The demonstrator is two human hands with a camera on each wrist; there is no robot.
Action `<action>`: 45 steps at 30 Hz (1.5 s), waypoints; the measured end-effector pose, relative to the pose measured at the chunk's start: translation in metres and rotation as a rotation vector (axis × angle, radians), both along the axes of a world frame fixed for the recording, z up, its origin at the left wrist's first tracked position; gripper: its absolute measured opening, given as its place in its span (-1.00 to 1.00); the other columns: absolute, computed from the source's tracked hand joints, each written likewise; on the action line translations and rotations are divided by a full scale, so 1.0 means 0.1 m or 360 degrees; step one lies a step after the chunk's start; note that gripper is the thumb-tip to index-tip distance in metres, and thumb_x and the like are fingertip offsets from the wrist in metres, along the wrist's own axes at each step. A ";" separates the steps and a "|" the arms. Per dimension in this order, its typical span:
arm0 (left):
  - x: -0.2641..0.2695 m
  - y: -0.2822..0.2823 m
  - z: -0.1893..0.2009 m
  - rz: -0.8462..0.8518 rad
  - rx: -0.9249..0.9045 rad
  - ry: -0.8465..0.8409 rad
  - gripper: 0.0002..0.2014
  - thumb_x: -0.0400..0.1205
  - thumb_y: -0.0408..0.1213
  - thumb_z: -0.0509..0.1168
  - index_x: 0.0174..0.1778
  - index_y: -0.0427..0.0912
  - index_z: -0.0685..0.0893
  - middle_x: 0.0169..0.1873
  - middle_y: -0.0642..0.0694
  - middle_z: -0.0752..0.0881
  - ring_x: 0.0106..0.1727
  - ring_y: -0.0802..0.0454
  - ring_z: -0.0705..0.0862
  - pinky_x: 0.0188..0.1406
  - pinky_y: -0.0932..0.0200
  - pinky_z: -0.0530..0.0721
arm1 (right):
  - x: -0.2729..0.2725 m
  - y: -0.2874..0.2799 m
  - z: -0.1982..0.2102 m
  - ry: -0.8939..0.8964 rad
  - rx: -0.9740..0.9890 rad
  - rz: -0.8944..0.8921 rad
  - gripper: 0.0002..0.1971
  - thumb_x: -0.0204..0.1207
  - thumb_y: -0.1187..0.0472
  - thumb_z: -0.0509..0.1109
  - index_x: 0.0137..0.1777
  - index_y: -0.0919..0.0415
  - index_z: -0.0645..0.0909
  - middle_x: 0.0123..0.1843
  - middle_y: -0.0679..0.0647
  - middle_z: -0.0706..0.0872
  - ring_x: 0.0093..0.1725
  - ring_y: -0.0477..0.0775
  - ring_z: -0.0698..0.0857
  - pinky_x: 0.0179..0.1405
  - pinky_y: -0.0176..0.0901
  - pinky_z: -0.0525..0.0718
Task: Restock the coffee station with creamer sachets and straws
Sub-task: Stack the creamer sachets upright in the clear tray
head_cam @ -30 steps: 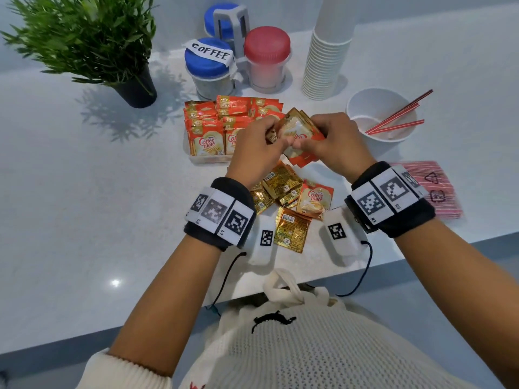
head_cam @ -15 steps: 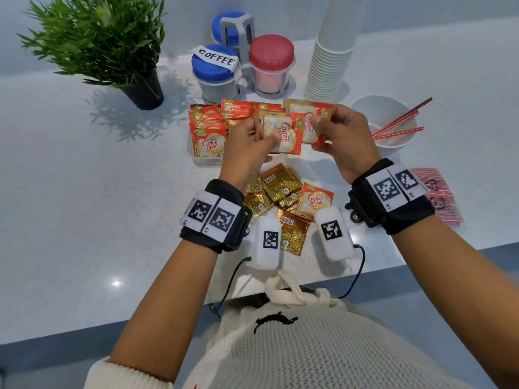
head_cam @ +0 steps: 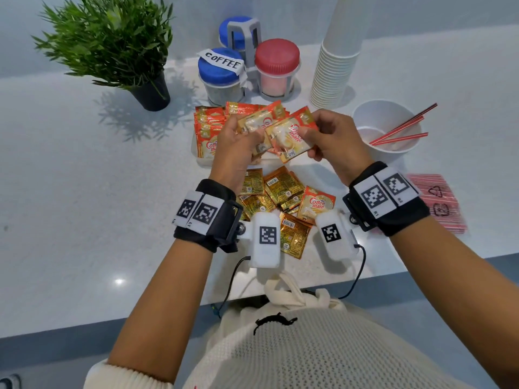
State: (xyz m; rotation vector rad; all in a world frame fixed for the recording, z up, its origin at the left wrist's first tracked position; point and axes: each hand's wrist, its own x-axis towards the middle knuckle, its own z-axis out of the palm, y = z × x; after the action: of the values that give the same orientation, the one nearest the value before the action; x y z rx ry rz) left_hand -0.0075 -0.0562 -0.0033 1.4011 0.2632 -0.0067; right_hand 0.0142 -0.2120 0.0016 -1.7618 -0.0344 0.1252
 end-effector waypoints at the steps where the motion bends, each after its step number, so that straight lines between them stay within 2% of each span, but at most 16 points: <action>1: -0.01 -0.02 0.01 -0.0066 -0.0066 -0.0015 -0.80 0.65 -0.48 0.19 -0.05 -0.05 0.55 -0.15 -0.02 0.72 -0.14 0.05 0.71 0.00 0.03 0.67 | 0.01 0.03 0.00 -0.0008 -0.0035 0.0005 -0.84 0.50 0.36 0.39 -0.28 0.15 0.56 -0.43 0.15 0.53 -0.68 -0.18 0.42 -0.68 -0.37 0.36; 5: -0.02 -0.05 0.02 -0.0135 -0.0156 -0.0084 -0.81 0.73 -0.39 0.07 -0.10 -0.11 0.54 -0.19 -0.03 0.68 -0.28 0.21 0.69 -0.22 0.27 0.68 | 0.06 0.11 0.00 -0.0036 -0.0094 -0.0081 -0.91 0.45 0.33 0.46 -0.17 0.22 0.58 -0.42 0.10 0.57 -0.71 -0.20 0.44 -0.71 -0.38 0.38; 8: -0.02 -0.06 0.01 -0.0148 -0.0160 -0.0114 -0.80 0.75 -0.38 0.03 -0.14 -0.13 0.50 -0.22 -0.06 0.64 -0.26 0.14 0.65 -0.26 0.26 0.66 | 0.07 0.16 -0.01 -0.0034 -0.0044 -0.0072 -0.89 0.46 0.33 0.44 -0.05 0.30 0.60 -0.38 0.08 0.59 -0.66 -0.20 0.52 -0.64 -0.34 0.46; 11: -0.03 -0.02 0.02 -0.0154 -0.0141 -0.0059 -0.77 0.72 -0.40 0.08 -0.23 -0.14 0.52 -0.25 -0.06 0.63 -0.21 0.07 0.61 -0.20 0.20 0.63 | 0.10 0.17 -0.04 -0.0049 -0.0092 -0.0060 -0.91 0.45 0.32 0.45 -0.22 0.29 0.59 -0.42 0.05 0.56 -0.57 -0.15 0.48 -0.55 -0.34 0.44; 14: -0.02 0.06 0.03 -0.0199 0.0164 0.0035 -0.74 0.65 -0.42 0.18 -0.34 -0.10 0.57 -0.32 0.00 0.63 -0.20 0.11 0.61 -0.11 0.19 0.62 | 0.16 0.14 -0.07 -0.0127 -0.0252 -0.0089 -0.79 0.38 0.27 0.50 -0.35 0.07 0.53 -0.34 -0.08 0.55 -0.39 -0.14 0.49 -0.33 -0.29 0.45; 17: 0.01 0.06 0.05 -0.0406 0.0504 0.0044 -0.93 0.61 -0.34 0.29 -0.13 -0.08 0.63 -0.18 -0.02 0.70 -0.08 0.07 0.68 -0.07 0.15 0.67 | 0.19 0.18 -0.06 -0.0148 -0.0279 -0.0065 -0.73 0.37 0.26 0.50 -0.38 -0.02 0.48 -0.31 -0.11 0.55 -0.33 -0.09 0.52 -0.30 -0.27 0.47; 19: 0.04 0.01 0.02 -0.0494 0.0659 0.0058 -0.78 0.59 -0.33 0.34 0.14 -0.14 0.60 0.00 -0.09 0.73 0.05 -0.01 0.72 0.00 0.08 0.70 | 0.21 0.23 -0.07 -0.0156 -0.0257 -0.0070 -0.72 0.39 0.27 0.49 -0.38 -0.02 0.47 -0.31 -0.10 0.54 -0.29 -0.02 0.55 -0.31 -0.24 0.48; 21: 0.07 -0.03 -0.02 -0.0437 0.0761 0.0031 -0.70 0.59 -0.39 0.32 0.25 -0.21 0.56 0.11 -0.20 0.71 0.13 -0.13 0.71 0.13 -0.09 0.71 | 0.23 0.27 -0.08 -0.0147 -0.0195 -0.0088 -0.75 0.42 0.28 0.47 -0.36 0.00 0.49 -0.30 -0.08 0.55 -0.31 -0.03 0.55 -0.35 -0.26 0.47; 24: 0.13 -0.03 -0.09 -0.0284 0.0792 -0.0027 -0.69 0.61 -0.44 0.26 0.28 -0.25 0.56 0.16 -0.24 0.69 0.18 -0.17 0.67 0.23 -0.21 0.64 | 0.27 0.28 -0.09 -0.0139 -0.0147 -0.0121 -0.95 0.48 0.30 0.40 -0.15 0.14 0.60 -0.17 0.06 0.60 -0.36 -0.11 0.53 -0.41 -0.33 0.46; 28: 0.26 0.00 -0.04 -0.0237 0.0674 -0.0108 -0.65 0.59 -0.48 0.25 0.32 -0.25 0.52 0.19 -0.24 0.67 0.22 -0.16 0.65 0.25 -0.23 0.63 | 0.35 0.32 -0.06 -0.0178 -0.0175 -0.0117 -0.76 0.57 0.32 0.28 0.21 0.35 0.58 -0.14 0.02 0.60 -0.33 -0.12 0.57 -0.41 -0.38 0.53; 30: 0.31 0.01 0.00 -0.0297 0.0648 -0.0122 -0.64 0.59 -0.39 0.29 0.31 -0.18 0.50 0.18 -0.18 0.68 0.21 -0.09 0.66 0.26 -0.17 0.64 | 0.39 0.35 -0.04 -0.0177 -0.0195 -0.0089 -0.77 0.56 0.36 0.27 0.20 0.31 0.54 -0.23 -0.11 0.57 -0.32 -0.13 0.58 -0.36 -0.35 0.55; 33: 0.40 0.02 0.04 -0.0351 0.0628 -0.0101 -0.67 0.62 -0.29 0.26 0.32 -0.12 0.49 0.20 -0.14 0.68 0.22 -0.06 0.67 0.25 -0.06 0.65 | 0.48 0.37 -0.03 -0.0186 -0.0237 -0.0099 -0.82 0.49 0.40 0.33 0.01 0.18 0.45 -0.29 -0.11 0.52 -0.27 -0.04 0.59 -0.27 -0.22 0.58; 36: 0.54 0.08 0.02 -0.0326 0.0943 -0.0077 -0.71 0.68 -0.34 0.19 0.33 -0.22 0.50 0.22 -0.14 0.66 0.18 0.00 0.65 -0.02 0.31 0.63 | 0.57 0.34 -0.05 -0.0220 -0.0354 -0.0201 -0.80 0.46 0.39 0.37 -0.05 0.18 0.40 -0.27 -0.12 0.50 -0.15 0.05 0.60 -0.17 -0.12 0.63; 37: 0.59 0.12 0.00 -0.0317 0.1048 -0.0065 -0.73 0.67 -0.35 0.21 0.30 -0.24 0.51 0.21 -0.14 0.66 0.16 0.02 0.64 -0.07 0.33 0.61 | 0.59 0.33 -0.07 -0.0228 -0.0402 -0.0233 -0.80 0.46 0.38 0.38 -0.06 0.18 0.40 -0.27 -0.13 0.49 -0.13 0.05 0.59 -0.12 -0.09 0.64; 41: 0.72 0.26 -0.13 -0.0368 0.1493 -0.0005 -0.67 0.58 -0.29 0.33 0.27 -0.16 0.53 0.31 -0.20 0.53 0.34 -0.12 0.51 0.32 -0.01 0.55 | 0.62 0.30 -0.21 -0.0194 -0.0627 -0.0240 -0.85 0.47 0.37 0.37 -0.02 0.23 0.47 -0.23 -0.04 0.53 -0.13 -0.02 0.52 -0.22 -0.35 0.53; 45: 0.74 0.28 -0.24 -0.0526 0.1929 0.0127 -0.51 0.54 -0.18 0.36 0.40 -0.06 0.44 0.41 -0.21 0.36 0.46 -0.17 0.30 0.40 -0.02 0.35 | 0.64 0.37 -0.33 -0.0138 -0.0856 -0.0073 -0.76 0.44 0.38 0.37 0.11 0.35 0.54 -0.29 -0.02 0.52 -0.18 -0.02 0.50 -0.44 -0.58 0.39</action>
State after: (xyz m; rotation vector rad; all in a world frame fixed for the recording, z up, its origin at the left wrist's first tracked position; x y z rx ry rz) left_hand 0.0666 -0.0278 -0.0273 2.6433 0.0769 -0.2049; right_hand 0.0777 -0.1750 -0.0314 -2.3032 -0.0245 0.0239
